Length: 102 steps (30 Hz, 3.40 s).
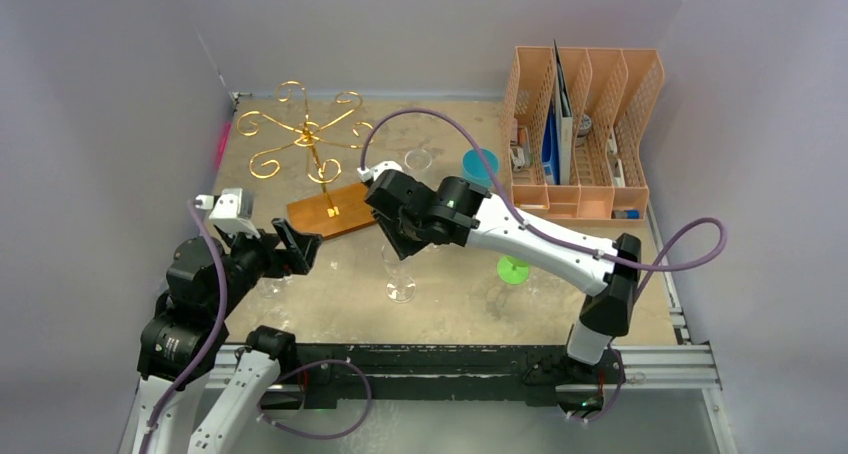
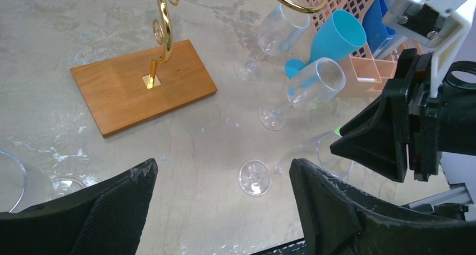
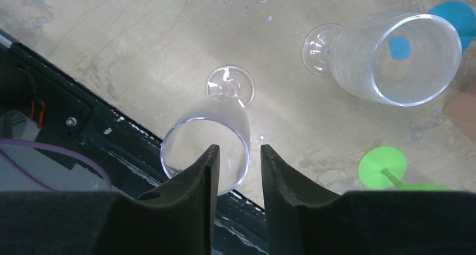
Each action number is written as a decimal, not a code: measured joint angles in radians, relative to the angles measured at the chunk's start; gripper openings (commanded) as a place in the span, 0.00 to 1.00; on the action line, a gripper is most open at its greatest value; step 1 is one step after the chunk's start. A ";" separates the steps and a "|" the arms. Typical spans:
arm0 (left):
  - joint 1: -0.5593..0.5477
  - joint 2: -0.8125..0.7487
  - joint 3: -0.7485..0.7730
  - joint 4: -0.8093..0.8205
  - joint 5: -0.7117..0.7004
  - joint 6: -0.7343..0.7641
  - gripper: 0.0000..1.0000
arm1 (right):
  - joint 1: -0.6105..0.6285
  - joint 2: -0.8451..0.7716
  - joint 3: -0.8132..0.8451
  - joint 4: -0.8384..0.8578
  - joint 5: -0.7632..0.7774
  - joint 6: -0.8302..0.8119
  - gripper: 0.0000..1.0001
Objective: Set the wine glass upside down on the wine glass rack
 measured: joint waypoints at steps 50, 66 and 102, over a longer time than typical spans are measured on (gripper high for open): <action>0.000 0.087 0.068 -0.198 0.114 -0.931 0.79 | 0.040 -0.562 -0.663 1.026 -0.144 -0.383 0.00; 0.000 0.127 -0.048 -0.053 0.131 -1.198 0.51 | 0.040 -0.575 -0.734 1.162 -0.200 -0.423 0.00; 0.007 0.074 -0.042 -0.088 -0.019 -1.268 0.00 | 0.040 -0.680 -0.845 1.114 -0.244 -0.425 0.55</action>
